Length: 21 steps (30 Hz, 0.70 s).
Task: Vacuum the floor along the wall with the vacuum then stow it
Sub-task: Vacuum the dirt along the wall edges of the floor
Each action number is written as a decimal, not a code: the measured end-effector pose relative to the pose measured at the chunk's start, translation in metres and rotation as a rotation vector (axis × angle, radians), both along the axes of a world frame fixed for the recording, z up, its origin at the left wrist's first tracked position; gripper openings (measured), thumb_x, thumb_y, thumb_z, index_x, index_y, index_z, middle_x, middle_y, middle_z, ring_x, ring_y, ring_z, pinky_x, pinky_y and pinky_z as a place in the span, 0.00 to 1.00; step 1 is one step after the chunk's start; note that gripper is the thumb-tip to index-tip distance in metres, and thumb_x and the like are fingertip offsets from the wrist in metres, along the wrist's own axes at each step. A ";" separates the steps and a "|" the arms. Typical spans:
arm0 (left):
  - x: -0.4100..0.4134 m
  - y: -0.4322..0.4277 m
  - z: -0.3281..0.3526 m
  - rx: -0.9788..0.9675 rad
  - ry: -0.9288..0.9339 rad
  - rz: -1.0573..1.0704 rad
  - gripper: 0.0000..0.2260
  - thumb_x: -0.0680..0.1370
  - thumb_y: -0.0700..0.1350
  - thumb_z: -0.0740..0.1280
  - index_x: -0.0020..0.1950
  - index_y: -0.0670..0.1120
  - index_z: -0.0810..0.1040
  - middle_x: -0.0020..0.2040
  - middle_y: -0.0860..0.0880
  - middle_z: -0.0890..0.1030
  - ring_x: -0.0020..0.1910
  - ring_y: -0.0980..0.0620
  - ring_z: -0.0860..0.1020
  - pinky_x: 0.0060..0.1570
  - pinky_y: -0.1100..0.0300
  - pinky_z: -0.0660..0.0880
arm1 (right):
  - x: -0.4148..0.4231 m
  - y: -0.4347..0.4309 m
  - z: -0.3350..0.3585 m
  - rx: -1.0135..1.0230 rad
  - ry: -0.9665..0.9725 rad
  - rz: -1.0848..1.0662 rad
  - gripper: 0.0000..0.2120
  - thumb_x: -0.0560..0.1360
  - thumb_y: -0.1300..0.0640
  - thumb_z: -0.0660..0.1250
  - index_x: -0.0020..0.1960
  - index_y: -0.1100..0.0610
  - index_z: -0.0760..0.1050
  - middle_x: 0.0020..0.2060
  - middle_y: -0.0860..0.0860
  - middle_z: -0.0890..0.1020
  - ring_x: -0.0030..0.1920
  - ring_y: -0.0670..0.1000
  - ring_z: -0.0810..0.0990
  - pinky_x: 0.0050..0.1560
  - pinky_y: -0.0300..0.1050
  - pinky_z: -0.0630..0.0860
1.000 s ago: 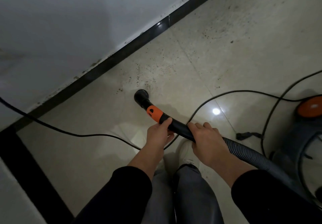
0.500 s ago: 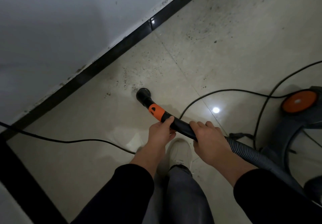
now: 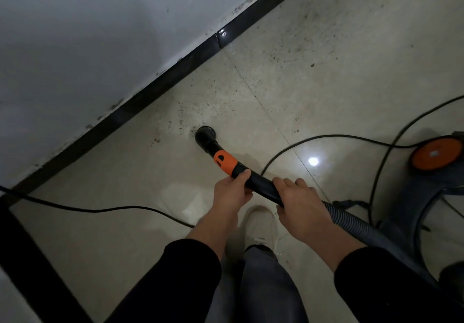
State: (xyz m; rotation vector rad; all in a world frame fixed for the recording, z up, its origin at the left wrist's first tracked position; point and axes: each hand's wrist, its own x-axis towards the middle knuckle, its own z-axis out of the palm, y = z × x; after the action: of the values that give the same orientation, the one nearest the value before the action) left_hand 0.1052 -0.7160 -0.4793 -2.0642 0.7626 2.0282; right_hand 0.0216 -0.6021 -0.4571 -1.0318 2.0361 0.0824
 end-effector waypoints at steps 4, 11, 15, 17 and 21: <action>0.003 -0.008 0.000 -0.008 0.000 0.018 0.04 0.79 0.43 0.68 0.50 0.43 0.77 0.46 0.45 0.82 0.45 0.53 0.81 0.43 0.64 0.76 | 0.003 -0.007 -0.005 -0.014 -0.001 0.012 0.20 0.77 0.58 0.63 0.67 0.52 0.65 0.57 0.49 0.76 0.56 0.52 0.72 0.55 0.47 0.70; 0.013 -0.026 -0.004 -0.039 -0.008 0.024 0.04 0.79 0.44 0.68 0.50 0.44 0.77 0.51 0.43 0.82 0.52 0.49 0.81 0.45 0.62 0.77 | 0.012 -0.025 -0.012 -0.038 -0.009 0.019 0.20 0.76 0.59 0.64 0.67 0.53 0.66 0.57 0.50 0.77 0.56 0.53 0.73 0.53 0.48 0.70; 0.021 -0.036 -0.006 -0.054 -0.011 0.035 0.04 0.79 0.44 0.68 0.49 0.43 0.77 0.50 0.43 0.82 0.50 0.50 0.81 0.45 0.63 0.77 | 0.017 -0.038 -0.014 -0.038 -0.013 0.041 0.19 0.76 0.59 0.63 0.66 0.52 0.65 0.57 0.49 0.76 0.57 0.53 0.72 0.54 0.48 0.70; 0.026 -0.041 -0.007 -0.060 -0.011 0.039 0.04 0.79 0.44 0.68 0.46 0.45 0.77 0.48 0.44 0.82 0.49 0.51 0.81 0.46 0.63 0.77 | 0.020 -0.043 -0.015 -0.044 -0.011 0.048 0.18 0.77 0.58 0.63 0.65 0.53 0.66 0.57 0.50 0.77 0.56 0.53 0.72 0.54 0.48 0.71; 0.035 -0.051 -0.008 -0.068 -0.020 0.049 0.04 0.78 0.44 0.68 0.45 0.44 0.78 0.48 0.43 0.82 0.49 0.51 0.81 0.47 0.62 0.78 | 0.028 -0.053 -0.017 -0.055 -0.017 0.060 0.18 0.77 0.58 0.63 0.66 0.53 0.66 0.57 0.50 0.77 0.57 0.53 0.73 0.54 0.48 0.71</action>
State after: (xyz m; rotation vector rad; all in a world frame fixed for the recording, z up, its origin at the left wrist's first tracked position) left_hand 0.1399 -0.7667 -0.4874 -2.1567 0.7965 2.0310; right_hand 0.0497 -0.6554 -0.4738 -1.1241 2.0021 0.0491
